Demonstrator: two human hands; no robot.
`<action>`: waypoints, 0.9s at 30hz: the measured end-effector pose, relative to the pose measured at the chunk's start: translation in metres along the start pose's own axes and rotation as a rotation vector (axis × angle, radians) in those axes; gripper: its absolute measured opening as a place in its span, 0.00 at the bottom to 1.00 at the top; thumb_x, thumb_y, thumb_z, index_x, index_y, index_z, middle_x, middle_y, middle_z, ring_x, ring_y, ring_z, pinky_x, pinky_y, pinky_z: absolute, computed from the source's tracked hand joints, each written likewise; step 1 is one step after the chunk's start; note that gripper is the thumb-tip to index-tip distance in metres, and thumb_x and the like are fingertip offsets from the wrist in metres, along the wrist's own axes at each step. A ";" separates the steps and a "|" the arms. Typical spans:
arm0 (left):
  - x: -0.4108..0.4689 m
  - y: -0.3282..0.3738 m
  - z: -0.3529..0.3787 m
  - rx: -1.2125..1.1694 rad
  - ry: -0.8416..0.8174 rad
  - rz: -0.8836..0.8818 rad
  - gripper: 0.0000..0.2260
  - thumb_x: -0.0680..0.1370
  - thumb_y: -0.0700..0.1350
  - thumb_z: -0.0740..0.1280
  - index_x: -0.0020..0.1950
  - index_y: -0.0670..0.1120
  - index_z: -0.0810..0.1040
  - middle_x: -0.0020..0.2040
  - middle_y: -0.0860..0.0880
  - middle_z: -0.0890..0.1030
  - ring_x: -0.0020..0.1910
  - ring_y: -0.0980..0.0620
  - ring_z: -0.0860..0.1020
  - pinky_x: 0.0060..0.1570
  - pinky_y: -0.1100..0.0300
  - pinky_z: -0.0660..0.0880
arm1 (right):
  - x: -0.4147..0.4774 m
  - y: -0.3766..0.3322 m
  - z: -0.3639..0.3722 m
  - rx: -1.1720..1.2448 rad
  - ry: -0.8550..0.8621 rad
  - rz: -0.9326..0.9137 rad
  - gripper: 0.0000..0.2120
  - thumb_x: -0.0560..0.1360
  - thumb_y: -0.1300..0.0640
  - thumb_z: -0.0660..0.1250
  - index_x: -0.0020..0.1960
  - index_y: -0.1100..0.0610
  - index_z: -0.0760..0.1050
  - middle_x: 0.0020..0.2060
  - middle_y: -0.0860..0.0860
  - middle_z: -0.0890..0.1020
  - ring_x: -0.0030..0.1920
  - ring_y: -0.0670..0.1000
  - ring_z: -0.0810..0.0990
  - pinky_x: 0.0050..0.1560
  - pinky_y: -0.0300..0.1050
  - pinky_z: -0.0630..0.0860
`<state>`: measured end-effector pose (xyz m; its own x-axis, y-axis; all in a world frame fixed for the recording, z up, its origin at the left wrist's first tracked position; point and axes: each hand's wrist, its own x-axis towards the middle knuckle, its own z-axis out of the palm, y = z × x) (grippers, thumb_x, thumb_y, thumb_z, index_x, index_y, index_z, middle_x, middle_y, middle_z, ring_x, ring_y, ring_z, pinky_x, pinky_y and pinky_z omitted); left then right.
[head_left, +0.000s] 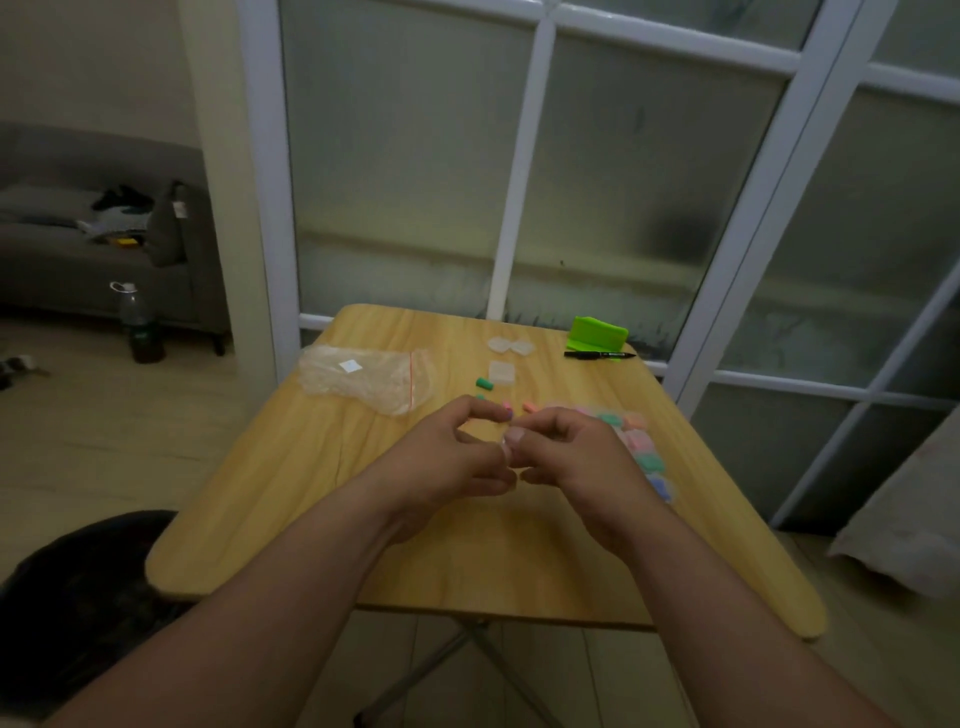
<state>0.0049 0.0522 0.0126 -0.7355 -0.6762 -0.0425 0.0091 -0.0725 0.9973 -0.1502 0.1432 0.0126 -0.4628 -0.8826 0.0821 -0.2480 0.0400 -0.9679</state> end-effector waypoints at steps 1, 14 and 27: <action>-0.001 0.000 -0.001 -0.011 -0.010 -0.003 0.17 0.79 0.34 0.71 0.65 0.48 0.79 0.48 0.37 0.86 0.53 0.39 0.86 0.56 0.49 0.84 | 0.000 0.000 0.000 -0.013 0.004 0.004 0.08 0.80 0.55 0.74 0.58 0.55 0.82 0.45 0.49 0.89 0.47 0.47 0.87 0.46 0.42 0.82; 0.005 0.001 -0.001 -0.371 0.037 -0.105 0.11 0.82 0.34 0.64 0.62 0.39 0.80 0.62 0.29 0.80 0.54 0.34 0.86 0.52 0.48 0.85 | 0.010 0.001 -0.001 -0.050 0.144 0.043 0.05 0.81 0.60 0.69 0.53 0.54 0.83 0.46 0.52 0.88 0.44 0.52 0.88 0.41 0.46 0.83; 0.012 -0.017 0.011 -0.348 -0.214 -0.332 0.11 0.81 0.38 0.62 0.62 0.42 0.76 0.41 0.47 0.77 0.34 0.55 0.73 0.34 0.63 0.69 | 0.020 0.005 -0.001 -0.274 0.016 -0.134 0.08 0.83 0.55 0.69 0.55 0.50 0.87 0.46 0.44 0.87 0.43 0.38 0.83 0.43 0.33 0.76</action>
<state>-0.0115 0.0537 -0.0043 -0.8588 -0.4132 -0.3029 -0.0497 -0.5213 0.8519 -0.1616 0.1257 0.0098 -0.4236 -0.8811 0.2103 -0.5267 0.0507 -0.8486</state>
